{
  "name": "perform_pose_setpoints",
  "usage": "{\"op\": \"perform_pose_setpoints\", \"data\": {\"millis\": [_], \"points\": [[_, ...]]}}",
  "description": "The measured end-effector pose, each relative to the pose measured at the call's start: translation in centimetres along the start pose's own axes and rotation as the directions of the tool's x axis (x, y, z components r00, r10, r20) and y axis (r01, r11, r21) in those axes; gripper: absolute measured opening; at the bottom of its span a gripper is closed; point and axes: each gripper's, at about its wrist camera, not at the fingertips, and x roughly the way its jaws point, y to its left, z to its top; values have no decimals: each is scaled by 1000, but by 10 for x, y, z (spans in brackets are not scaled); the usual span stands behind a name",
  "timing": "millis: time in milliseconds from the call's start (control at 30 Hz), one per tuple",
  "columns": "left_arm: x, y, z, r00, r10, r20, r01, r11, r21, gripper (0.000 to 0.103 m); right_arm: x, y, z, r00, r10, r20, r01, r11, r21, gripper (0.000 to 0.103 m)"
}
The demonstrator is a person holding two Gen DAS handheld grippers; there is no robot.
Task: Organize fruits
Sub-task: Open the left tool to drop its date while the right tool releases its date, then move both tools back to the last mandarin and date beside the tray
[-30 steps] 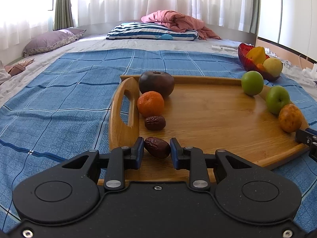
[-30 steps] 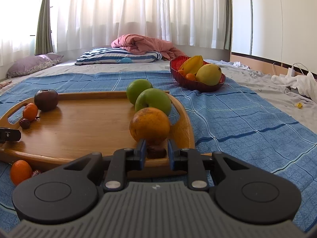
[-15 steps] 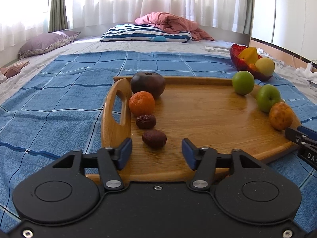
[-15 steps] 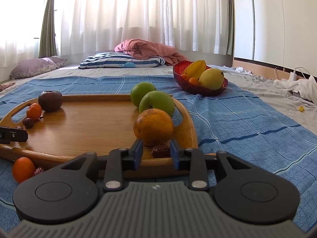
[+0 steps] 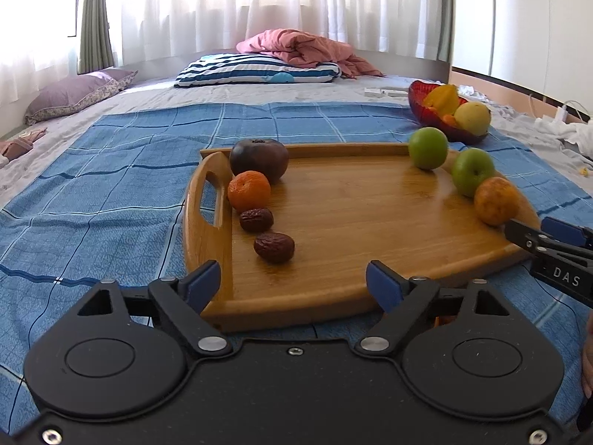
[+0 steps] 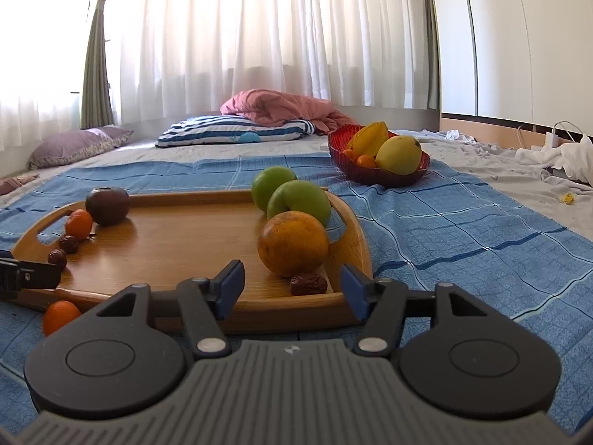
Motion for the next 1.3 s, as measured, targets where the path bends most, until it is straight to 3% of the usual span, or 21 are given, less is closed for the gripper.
{"op": "perform_pose_setpoints", "data": {"millis": [367, 467, 633, 733, 967, 1300], "points": [[-19, -14, -10, 993, -115, -39, 117, 992, 43, 90, -20, 18, -8, 990, 138, -26, -139, 988, -60, 76], [-22, -19, -12, 987, -151, -53, 154, 987, 49, 83, -22, 21, -13, 987, 157, -41, -160, 985, -64, 76], [-21, -26, -14, 978, -192, -83, 196, 979, 52, 55, -28, 26, -19, 976, 205, -69, -210, 976, -65, 76], [-18, -29, -14, 968, -231, -102, 235, 972, 30, 46, -29, 33, -24, 970, 229, -85, -235, 969, -70, 76], [3, -18, -13, 935, -318, -155, 298, 944, -140, 38, -28, 49, -28, 961, 260, -99, -268, 960, -84, 76], [0, -28, -11, 949, -282, -139, 272, 958, -86, 33, -25, 46, -27, 959, 259, -113, -266, 963, -47, 76]]}}
